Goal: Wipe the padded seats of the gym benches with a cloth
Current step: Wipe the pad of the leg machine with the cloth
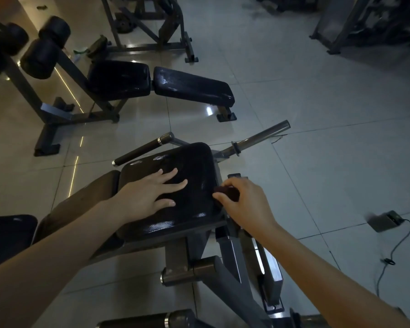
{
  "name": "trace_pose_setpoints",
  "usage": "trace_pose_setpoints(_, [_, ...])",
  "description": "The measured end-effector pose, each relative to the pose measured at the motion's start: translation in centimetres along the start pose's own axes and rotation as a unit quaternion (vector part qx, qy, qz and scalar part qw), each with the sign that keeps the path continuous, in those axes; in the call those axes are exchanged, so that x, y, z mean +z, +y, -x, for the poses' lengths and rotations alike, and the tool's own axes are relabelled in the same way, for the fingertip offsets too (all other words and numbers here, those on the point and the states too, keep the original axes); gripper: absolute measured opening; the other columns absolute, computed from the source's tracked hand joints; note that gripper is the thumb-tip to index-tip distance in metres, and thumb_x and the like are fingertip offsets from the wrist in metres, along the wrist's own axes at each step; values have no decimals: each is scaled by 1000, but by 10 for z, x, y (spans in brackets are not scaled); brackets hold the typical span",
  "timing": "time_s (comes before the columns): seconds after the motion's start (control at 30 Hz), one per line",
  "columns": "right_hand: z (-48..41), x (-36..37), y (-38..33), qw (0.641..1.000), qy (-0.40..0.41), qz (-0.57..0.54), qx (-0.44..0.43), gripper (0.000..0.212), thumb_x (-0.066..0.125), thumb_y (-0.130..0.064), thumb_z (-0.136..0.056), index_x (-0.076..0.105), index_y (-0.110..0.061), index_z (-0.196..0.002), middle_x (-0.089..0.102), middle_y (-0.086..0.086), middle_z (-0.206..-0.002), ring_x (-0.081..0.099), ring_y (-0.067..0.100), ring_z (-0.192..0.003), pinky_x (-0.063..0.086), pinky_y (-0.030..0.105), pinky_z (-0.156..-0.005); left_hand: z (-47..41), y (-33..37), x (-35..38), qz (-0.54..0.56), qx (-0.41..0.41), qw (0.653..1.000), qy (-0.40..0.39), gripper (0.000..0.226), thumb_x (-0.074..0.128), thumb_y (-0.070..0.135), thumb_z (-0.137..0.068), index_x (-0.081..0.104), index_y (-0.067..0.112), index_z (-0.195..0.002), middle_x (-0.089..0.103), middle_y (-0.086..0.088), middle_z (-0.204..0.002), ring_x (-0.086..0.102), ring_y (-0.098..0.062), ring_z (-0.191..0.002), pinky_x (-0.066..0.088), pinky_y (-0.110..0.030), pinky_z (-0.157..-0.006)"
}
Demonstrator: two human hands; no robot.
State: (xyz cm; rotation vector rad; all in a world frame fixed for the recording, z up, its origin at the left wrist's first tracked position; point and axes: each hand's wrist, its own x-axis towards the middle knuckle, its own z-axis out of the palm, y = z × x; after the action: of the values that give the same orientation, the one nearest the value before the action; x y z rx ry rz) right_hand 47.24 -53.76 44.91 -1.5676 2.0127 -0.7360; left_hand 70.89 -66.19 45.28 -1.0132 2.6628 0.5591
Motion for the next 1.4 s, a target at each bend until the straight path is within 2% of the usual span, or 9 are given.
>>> trace_pose_setpoints(0.17, [-57,9,-14,998,59,16,-3,21,67,-37,-92,63,-22,-106,61,-4,-105,57,8,-91,49,22,-82,1,3,3,13,-10,1000,0,58,45,46,-99,7,62,-139,-10,23,-157,-4,-12,-150,31,-42,-117])
trace_pose_setpoints(0.27, [-77,6,-17,997,61,-23,31,24,68,-36,-91,64,-19,-107,63,-4,-102,56,4,-86,44,14,-73,-1,3,1,19,-8,1000,4,58,47,46,-99,9,62,-140,-9,23,-157,-3,-11,-150,31,-40,-116])
trace_pose_setpoints(0.4, [-45,0,-9,998,39,-36,30,21,67,-37,-92,66,-21,-106,63,-10,-97,54,-5,-79,46,11,-73,-1,7,0,33,-16,999,5,58,49,45,-98,14,61,-142,-5,21,-160,-2,-10,-150,28,-41,-118])
trace_pose_setpoints(0.6, [22,3,0,995,14,85,-51,28,66,-41,-91,67,-24,-113,57,-9,-108,56,5,-91,45,10,-78,1,7,-2,23,-19,1000,2,59,48,45,-99,15,56,-146,-4,19,-162,-1,-12,-150,33,-39,-115])
trace_pose_setpoints(0.73, [-2,8,-10,991,57,91,-75,23,65,-35,-92,67,-21,-111,58,-5,-108,57,8,-93,51,21,-85,3,9,-2,19,-13,1000,14,59,46,46,-99,12,57,-146,-4,20,-161,-1,-12,-150,39,-38,-110])
trace_pose_setpoints(0.83, [-46,16,-27,991,118,51,-26,24,65,-34,-93,65,-19,-111,59,-2,-108,53,6,-93,42,16,-84,3,9,-2,18,-15,1000,16,59,45,46,-100,11,57,-147,-5,19,-161,-1,-12,-150,40,-40,-110])
trace_pose_setpoints(1.0, [-73,17,-48,979,159,-118,54,31,66,-44,-91,63,-23,-113,61,-10,-99,58,2,-89,50,18,-81,1,6,1,21,-13,999,20,61,47,46,-99,12,55,-148,-3,18,-162,0,-13,-151,37,-42,-112])
trace_pose_setpoints(1.2, [-43,22,-32,993,87,39,-72,54,61,-20,-97,42,-19,-148,53,3,-138,53,12,-120,38,19,-100,1,2,3,19,-7,1000,17,61,45,46,-100,10,55,-149,-4,16,-163,-1,-15,-151,41,-42,-109])
trace_pose_setpoints(1.4, [-54,36,-41,974,116,140,-132,32,65,-7,-91,68,-14,-122,69,6,-122,61,24,-115,53,42,-95,-1,4,-4,-8,-7,1000,13,62,47,49,-98,15,48,-151,1,10,-164,4,-20,-151,16,-50,-121])
